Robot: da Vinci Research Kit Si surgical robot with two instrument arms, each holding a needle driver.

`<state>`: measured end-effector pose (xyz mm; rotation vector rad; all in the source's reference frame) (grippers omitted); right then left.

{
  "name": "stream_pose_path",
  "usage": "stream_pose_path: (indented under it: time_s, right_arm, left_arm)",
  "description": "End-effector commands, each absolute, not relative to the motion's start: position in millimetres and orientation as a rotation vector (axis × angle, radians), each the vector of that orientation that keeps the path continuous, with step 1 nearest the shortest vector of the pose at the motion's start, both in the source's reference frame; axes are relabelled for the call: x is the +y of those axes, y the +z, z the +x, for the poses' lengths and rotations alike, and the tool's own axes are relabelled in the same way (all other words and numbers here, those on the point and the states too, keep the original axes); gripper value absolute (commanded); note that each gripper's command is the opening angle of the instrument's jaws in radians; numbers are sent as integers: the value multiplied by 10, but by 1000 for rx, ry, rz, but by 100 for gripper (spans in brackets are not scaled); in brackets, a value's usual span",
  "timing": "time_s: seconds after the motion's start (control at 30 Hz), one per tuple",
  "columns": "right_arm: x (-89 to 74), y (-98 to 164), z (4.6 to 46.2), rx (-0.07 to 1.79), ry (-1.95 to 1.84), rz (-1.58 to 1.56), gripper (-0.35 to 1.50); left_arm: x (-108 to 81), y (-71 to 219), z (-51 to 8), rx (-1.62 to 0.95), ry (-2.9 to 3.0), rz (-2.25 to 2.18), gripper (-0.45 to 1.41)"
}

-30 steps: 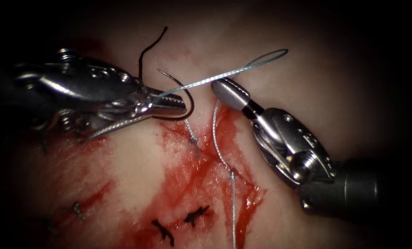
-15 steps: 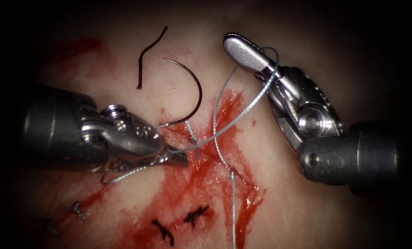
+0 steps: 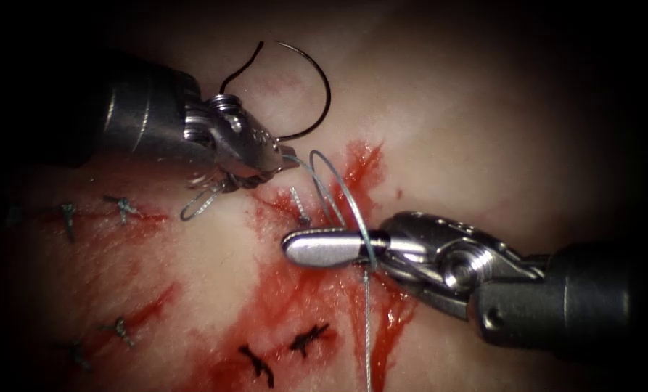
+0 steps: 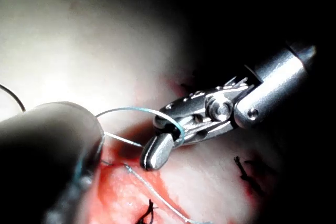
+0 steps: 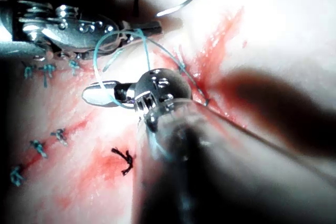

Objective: Wound Closure

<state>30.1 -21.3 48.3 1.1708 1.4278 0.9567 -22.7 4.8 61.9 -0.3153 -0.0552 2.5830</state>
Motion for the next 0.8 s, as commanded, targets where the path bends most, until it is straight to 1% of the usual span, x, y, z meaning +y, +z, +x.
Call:
stream_pose_path:
  time_s: [0.03,0.17,0.47,0.63,0.67,0.8]
  right_arm:
    - [-219,483,304,1385,946,1148,-35]
    - [-225,483,295,1267,899,1059,-35]
    - [-235,488,274,955,866,750,-35]
    - [-252,498,264,819,845,681,-35]
    - [-261,502,258,745,900,684,-35]
    - [-278,509,244,603,1034,707,-35]
  left_arm:
    - [50,621,-231,-52,2575,-322,-45]
    - [56,609,-228,-33,2539,-332,-45]
    - [47,572,-246,-160,2416,-537,-45]
    - [37,552,-268,-180,2382,-625,-45]
    - [33,550,-275,-193,2384,-636,-45]
    - [26,556,-281,-182,2392,-639,-45]
